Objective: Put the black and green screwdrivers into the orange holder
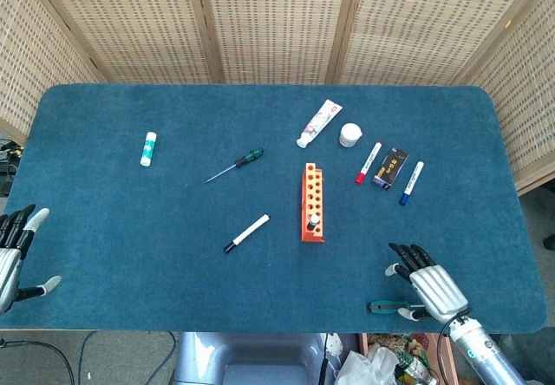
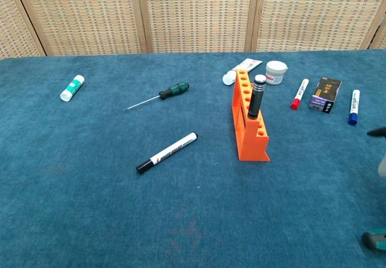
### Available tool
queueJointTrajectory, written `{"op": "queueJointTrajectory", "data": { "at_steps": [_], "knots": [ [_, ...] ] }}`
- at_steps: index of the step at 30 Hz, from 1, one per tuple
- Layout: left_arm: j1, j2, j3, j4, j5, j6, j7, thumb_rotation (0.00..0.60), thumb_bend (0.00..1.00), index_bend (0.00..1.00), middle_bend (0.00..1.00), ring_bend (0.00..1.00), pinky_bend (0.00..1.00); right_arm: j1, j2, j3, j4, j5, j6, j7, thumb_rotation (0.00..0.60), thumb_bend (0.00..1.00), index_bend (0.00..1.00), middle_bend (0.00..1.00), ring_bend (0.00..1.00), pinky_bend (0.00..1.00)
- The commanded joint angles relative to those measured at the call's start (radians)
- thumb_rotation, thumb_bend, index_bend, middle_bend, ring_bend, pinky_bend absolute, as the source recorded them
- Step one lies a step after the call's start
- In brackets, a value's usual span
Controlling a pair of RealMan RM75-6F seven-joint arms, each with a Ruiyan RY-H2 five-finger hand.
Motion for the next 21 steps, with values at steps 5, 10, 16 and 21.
{"op": "queueJointTrajectory", "data": {
  "at_steps": [5,10,16,21],
  "knots": [
    [-0.002,0.001,-0.001,0.0,-0.002,-0.005,-0.001,0.6,0.0,0.0,0.0,0.0,0.0,-0.027,-0.044,-0.009,0.031,-0.013,-0.005,-0.038,0.6,0.1,0.36,0.0,0.0,0.0],
    [0.0,0.002,-0.001,0.0,-0.003,-0.003,-0.004,0.6,0.0,0.0,0.0,0.0,0.0,-0.038,-0.086,0.01,0.08,-0.007,0.0,-0.041,0.6,0.12,0.39,0.0,0.0,0.0],
    [-0.002,0.003,-0.002,0.0,-0.005,-0.008,-0.005,0.6,0.0,0.0,0.0,0.0,0.0,-0.047,-0.134,0.025,0.139,-0.001,0.0,-0.039,0.6,0.17,0.44,0.0,0.0,0.0],
    [-0.004,0.0,-0.004,0.001,-0.01,-0.012,0.0,0.6,0.0,0.0,0.0,0.0,0.0,-0.05,-0.153,0.031,0.171,0.0,-0.003,-0.028,0.6,0.17,0.44,0.0,0.0,0.0]
  ]
}}
